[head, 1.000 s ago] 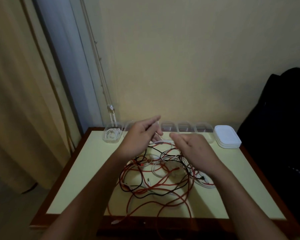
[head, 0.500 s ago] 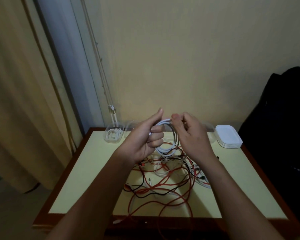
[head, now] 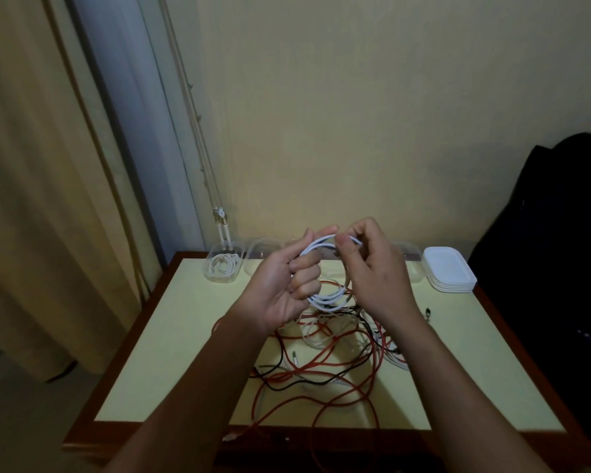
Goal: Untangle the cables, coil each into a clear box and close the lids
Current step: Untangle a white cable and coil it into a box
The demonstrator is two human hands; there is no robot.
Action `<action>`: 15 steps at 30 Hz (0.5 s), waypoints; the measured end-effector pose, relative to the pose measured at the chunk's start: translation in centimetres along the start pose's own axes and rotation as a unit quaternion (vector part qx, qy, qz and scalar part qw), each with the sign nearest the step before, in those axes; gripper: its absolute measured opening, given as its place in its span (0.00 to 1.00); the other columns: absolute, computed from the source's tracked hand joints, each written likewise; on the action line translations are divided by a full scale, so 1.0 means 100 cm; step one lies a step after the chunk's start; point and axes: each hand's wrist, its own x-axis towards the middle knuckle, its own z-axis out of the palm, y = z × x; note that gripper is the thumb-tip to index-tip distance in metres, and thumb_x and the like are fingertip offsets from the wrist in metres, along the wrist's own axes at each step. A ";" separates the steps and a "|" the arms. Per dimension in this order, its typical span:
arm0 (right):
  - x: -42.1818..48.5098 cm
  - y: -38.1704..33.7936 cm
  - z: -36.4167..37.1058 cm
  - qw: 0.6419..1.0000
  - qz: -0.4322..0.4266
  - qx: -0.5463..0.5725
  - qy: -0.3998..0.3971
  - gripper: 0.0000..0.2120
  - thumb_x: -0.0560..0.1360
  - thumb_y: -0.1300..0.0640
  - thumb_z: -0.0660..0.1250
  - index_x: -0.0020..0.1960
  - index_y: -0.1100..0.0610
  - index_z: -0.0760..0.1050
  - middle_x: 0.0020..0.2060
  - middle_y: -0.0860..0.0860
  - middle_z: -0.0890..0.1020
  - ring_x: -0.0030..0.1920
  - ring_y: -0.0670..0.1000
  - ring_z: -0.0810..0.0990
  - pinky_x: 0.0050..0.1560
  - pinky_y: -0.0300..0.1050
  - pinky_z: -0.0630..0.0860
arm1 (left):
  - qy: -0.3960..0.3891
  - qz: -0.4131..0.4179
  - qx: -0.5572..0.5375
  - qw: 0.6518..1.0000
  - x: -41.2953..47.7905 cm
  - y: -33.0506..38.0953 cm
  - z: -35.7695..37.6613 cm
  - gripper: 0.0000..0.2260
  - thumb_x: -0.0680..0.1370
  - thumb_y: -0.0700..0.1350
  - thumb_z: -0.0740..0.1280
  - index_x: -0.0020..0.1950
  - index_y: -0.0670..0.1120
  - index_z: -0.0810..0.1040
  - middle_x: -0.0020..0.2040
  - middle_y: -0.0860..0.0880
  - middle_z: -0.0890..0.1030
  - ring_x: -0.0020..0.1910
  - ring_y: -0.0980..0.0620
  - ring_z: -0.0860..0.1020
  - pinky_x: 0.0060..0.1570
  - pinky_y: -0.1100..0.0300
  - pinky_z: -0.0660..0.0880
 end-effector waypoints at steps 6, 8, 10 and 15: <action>0.002 0.004 0.002 0.994 0.047 0.040 0.095 0.10 0.82 0.54 0.65 0.43 0.53 0.70 0.35 0.47 0.82 0.38 0.47 0.80 0.42 0.44 0.74 | -0.030 -0.011 0.047 0.998 0.001 -0.008 0.000 0.19 0.84 0.50 0.55 0.57 0.41 0.83 0.24 0.54 0.62 0.18 0.57 0.53 0.16 0.67 0.54; 0.003 0.005 0.001 0.991 0.057 0.041 0.111 0.11 0.82 0.53 0.65 0.42 0.53 0.70 0.37 0.48 0.84 0.41 0.52 0.82 0.45 0.47 0.75 | -0.041 -0.010 0.039 0.998 0.002 -0.009 -0.001 0.18 0.83 0.49 0.57 0.67 0.39 0.74 0.25 0.54 0.60 0.18 0.58 0.54 0.16 0.67 0.54; 0.004 0.008 -0.001 0.992 0.094 0.050 0.074 0.12 0.81 0.48 0.65 0.43 0.53 0.72 0.39 0.49 0.84 0.42 0.53 0.82 0.47 0.51 0.77 | -0.038 -0.012 0.022 0.999 0.003 -0.008 -0.002 0.21 0.82 0.48 0.57 0.73 0.39 0.69 0.25 0.54 0.57 0.19 0.57 0.52 0.17 0.67 0.53; 0.006 0.010 -0.008 0.972 0.190 0.091 -0.103 0.19 0.80 0.35 0.58 0.50 0.47 0.80 0.38 0.45 0.85 0.38 0.45 0.79 0.45 0.47 0.72 | -0.041 -0.005 0.008 0.999 0.002 -0.002 -0.008 0.17 0.81 0.50 0.59 0.66 0.43 0.75 0.26 0.54 0.53 0.20 0.56 0.49 0.17 0.66 0.50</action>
